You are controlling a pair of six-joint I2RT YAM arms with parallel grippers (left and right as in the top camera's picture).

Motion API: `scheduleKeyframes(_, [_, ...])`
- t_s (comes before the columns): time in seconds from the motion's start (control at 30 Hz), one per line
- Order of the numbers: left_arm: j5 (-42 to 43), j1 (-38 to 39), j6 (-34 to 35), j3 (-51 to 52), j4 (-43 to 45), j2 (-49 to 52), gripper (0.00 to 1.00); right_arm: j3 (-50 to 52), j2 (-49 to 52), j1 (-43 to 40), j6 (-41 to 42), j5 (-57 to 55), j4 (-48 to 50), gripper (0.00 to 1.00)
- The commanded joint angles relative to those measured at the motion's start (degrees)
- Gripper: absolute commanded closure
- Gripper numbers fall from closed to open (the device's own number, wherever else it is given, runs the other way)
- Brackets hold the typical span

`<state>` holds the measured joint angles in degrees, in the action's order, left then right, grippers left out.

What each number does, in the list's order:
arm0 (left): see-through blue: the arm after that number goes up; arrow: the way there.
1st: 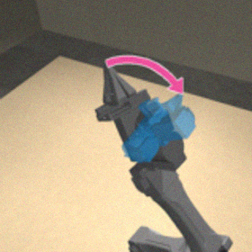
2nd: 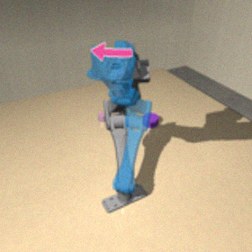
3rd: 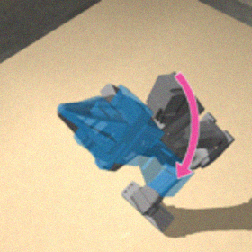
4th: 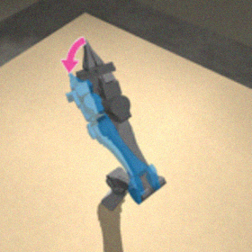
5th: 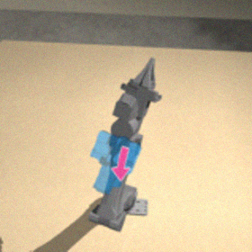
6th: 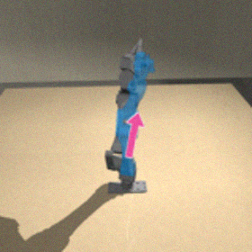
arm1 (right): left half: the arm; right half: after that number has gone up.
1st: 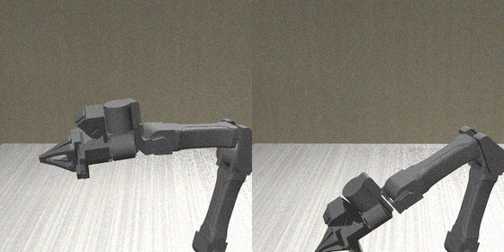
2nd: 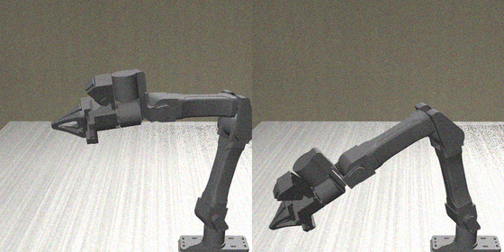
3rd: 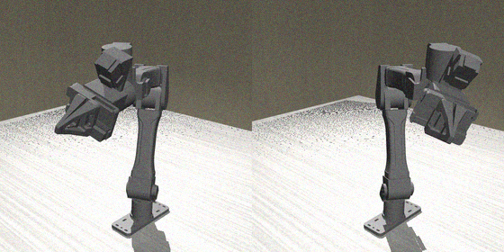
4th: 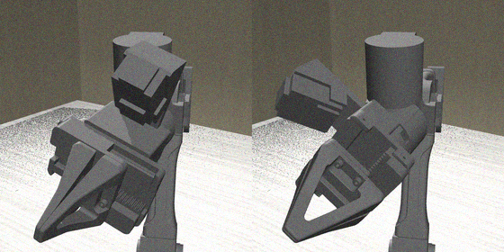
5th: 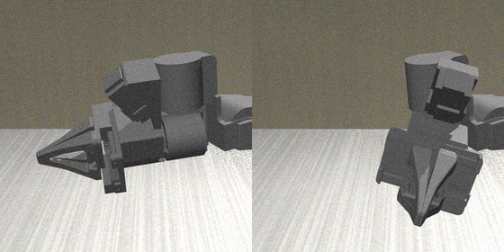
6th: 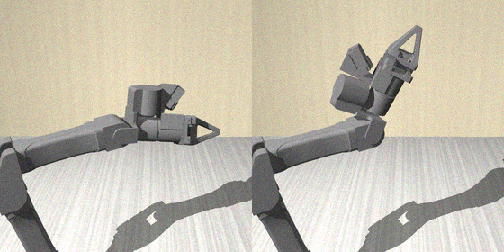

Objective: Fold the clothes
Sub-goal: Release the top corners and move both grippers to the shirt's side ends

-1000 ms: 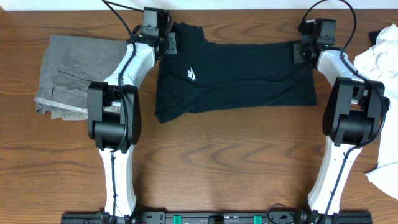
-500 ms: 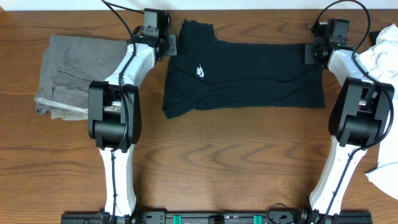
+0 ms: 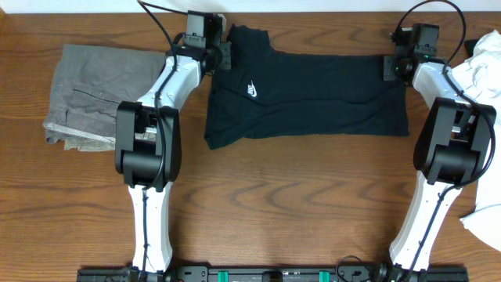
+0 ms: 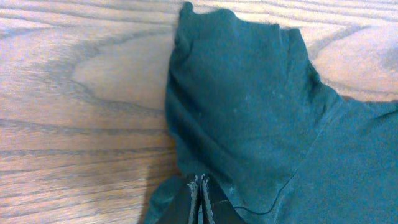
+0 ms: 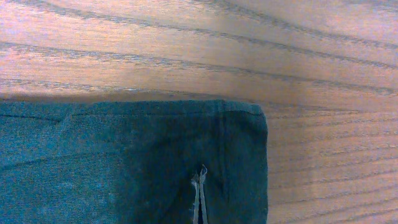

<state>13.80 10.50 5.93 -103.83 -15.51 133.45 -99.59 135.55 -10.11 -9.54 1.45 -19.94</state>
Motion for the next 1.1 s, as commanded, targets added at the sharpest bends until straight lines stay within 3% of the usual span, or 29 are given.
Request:
scheduleKeyframes(0.0, [0.72, -0.02, -0.92, 0.76, -0.04, 3.54, 0.94, 2.10, 3.69, -0.33, -0.81, -3.37, -2.40, 0.99])
scheduleKeyframes(0.17, [-0.48, -0.02, -0.92, 0.76, -0.04, 6.10, 0.94, 2.10, 3.69, -0.33, -0.81, -3.37, -2.69, 0.99])
scheduleKeyframes(0.37, [-11.15, -0.70, -0.92, 0.76, -2.73, 6.71, 0.94, 2.10, 3.69, -0.39, -0.81, -3.43, -3.43, 0.99])
scheduleKeyframes(0.57, [-11.93, -1.73, -0.94, 0.76, -6.78, 6.71, 0.94, 2.10, 3.69, -0.44, -0.81, -3.41, -3.43, 0.99])
scheduleKeyframes(0.8, [-11.89, -1.68, -0.92, 0.74, -2.40, 5.03, 0.94, 2.10, 3.69, -0.42, -0.81, -3.37, -2.95, 0.99])
scheduleKeyframes(0.9, [-11.89, -1.68, -0.92, 0.61, 0.22, 2.47, 0.94, 2.03, 3.41, -0.35, -0.81, -3.37, -1.53, 0.89])
scheduleKeyframes(0.97, [-11.89, -1.70, -0.92, 0.22, 1.42, 0.07, 0.94, 1.55, 2.60, -0.31, -0.81, -3.34, -1.03, 0.75])
scheduleKeyframes(1.03, [-11.89, -1.70, -0.92, -0.68, 1.62, -2.80, 0.92, 0.52, 1.25, -0.31, -0.74, -3.13, -1.42, 0.54])
scheduleKeyframes(1.07, [-11.85, -1.70, -0.90, -1.07, 1.60, -4.28, 0.83, -0.17, 0.26, -0.31, -0.26, -2.99, -2.10, 0.46])
